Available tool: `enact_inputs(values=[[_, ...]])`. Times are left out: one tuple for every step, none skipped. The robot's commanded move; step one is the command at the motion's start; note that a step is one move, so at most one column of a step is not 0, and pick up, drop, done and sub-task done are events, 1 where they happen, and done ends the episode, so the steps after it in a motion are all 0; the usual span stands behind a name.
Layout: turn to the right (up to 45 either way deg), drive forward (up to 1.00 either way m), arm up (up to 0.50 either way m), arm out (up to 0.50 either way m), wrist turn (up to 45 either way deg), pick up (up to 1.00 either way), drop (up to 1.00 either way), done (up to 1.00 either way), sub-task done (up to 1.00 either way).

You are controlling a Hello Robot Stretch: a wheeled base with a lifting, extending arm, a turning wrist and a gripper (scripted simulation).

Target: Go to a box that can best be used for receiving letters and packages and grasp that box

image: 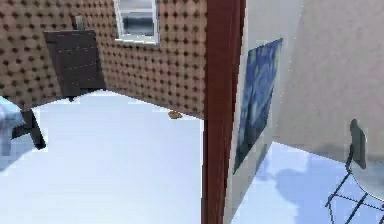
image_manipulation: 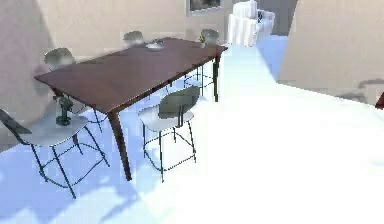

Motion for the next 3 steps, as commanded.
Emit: enact_inputs(values=[[-39.0,0.0,0.0,0.0,0.0,0.0,0.0,0.0,0.0],[0.0,0.9,0.0,0.0,0.0,0.0,0.0,0.0,0.0],[-21.0,0.0,0.0,0.0,0.0,0.0,0.0,0.0,0.0]])
